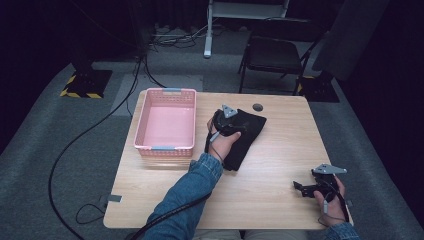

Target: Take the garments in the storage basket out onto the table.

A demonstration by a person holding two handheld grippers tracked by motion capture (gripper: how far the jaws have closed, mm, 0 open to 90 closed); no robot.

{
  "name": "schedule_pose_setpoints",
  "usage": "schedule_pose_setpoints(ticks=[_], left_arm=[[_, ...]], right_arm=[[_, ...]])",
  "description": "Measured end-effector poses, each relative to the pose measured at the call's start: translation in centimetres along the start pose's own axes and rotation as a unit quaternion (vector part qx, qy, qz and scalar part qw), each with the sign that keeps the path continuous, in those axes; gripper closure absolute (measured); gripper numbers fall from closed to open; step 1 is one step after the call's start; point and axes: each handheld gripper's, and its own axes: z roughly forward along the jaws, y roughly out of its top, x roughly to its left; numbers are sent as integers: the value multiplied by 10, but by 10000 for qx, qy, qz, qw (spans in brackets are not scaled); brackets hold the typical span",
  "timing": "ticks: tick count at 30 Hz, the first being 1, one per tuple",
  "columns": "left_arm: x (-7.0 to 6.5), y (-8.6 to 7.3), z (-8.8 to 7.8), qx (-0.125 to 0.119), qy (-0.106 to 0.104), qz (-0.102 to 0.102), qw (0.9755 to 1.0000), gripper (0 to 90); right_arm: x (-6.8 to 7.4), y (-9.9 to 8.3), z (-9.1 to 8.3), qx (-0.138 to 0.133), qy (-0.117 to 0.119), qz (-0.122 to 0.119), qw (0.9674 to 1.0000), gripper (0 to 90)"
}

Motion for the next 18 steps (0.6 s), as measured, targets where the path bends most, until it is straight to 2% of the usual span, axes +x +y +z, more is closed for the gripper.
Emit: schedule_pose_setpoints(ticks=[5, 18], left_arm=[[2, -2, -7, -60, -35, -6, 10000, 142], [-7, -2, -33, -169, -110, 221, 9996, 133]], right_arm=[[0, 0, 0, 1, -2, 3, 10000, 0], [0, 0, 0, 1, -1, 3, 10000, 0]])
